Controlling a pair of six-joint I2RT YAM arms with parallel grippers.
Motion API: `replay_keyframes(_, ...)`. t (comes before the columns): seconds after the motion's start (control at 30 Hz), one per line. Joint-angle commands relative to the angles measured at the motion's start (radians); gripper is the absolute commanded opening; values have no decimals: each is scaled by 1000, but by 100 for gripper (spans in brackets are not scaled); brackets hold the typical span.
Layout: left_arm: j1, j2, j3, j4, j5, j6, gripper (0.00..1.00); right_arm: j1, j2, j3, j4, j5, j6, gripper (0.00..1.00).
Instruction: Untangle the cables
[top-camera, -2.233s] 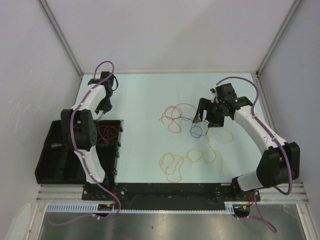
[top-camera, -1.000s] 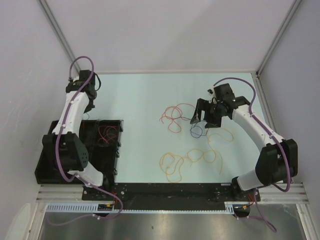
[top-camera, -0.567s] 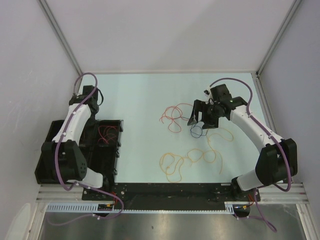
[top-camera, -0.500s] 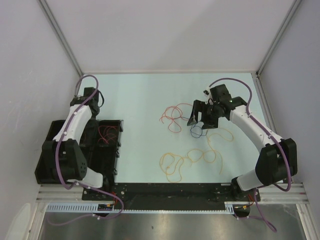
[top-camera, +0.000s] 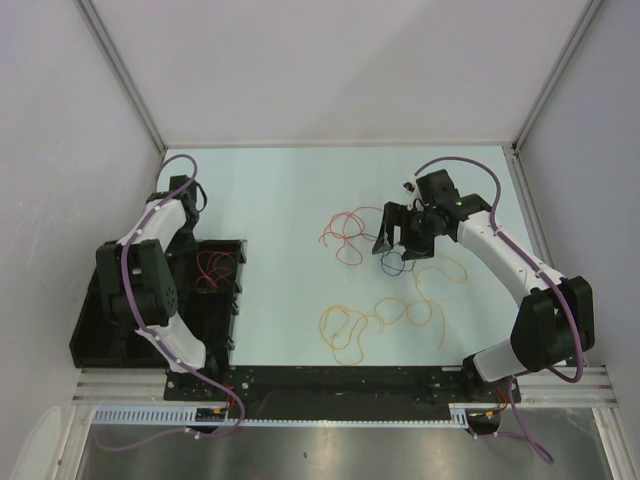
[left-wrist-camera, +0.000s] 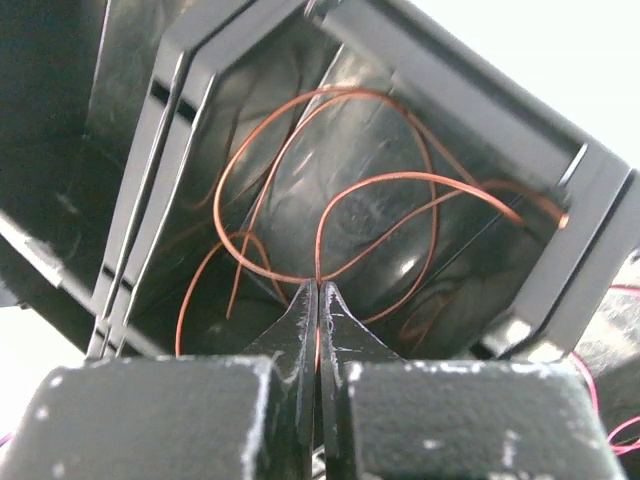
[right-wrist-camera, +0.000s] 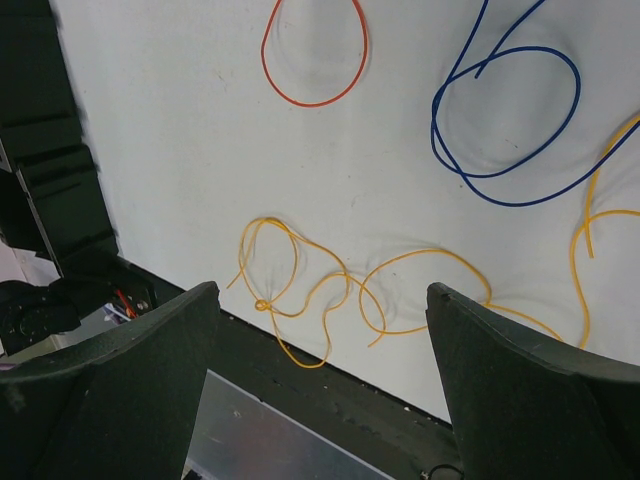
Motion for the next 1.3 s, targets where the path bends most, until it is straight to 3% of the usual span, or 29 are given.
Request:
replay_keyframes(0.0,12,3,78,9,33,-5,3,-6,0,2,-5,6,-13,89)
replay_keyframes(0.03,12,-19,75,6,38,-13,6,-7,1,2,-5,9,-13,89)
replay_keyframes(0.07,11,-28,74,3,39,-19,17,-15,1,2,-2,9,-15,89)
replay_keyframes(0.13,11,-62,66,-11,44,-30,29,-17,6,2,-2,9,-16,89)
replay_keyframes(0.5,12,-207,17,-83,18,-48,45,-20,26,3,16,-6,-9,89)
replay_keyframes(0.73,12,-263,104,-147,-11,-57,79,-20,21,3,14,-6,-6,89)
replay_keyframes(0.87,11,-287,187,-183,-13,-64,85,-18,15,3,13,-6,-6,89)
replay_keyframes(1.07,-47,-310,273,-196,-8,-62,87,-17,6,2,8,-2,-4,89)
replay_keyframes(1.17,-107,-290,313,-198,1,-73,87,-17,3,2,8,-3,-3,89)
replay_keyframes(1.27,-237,-251,345,-163,47,-71,85,-15,-2,2,7,3,-1,89)
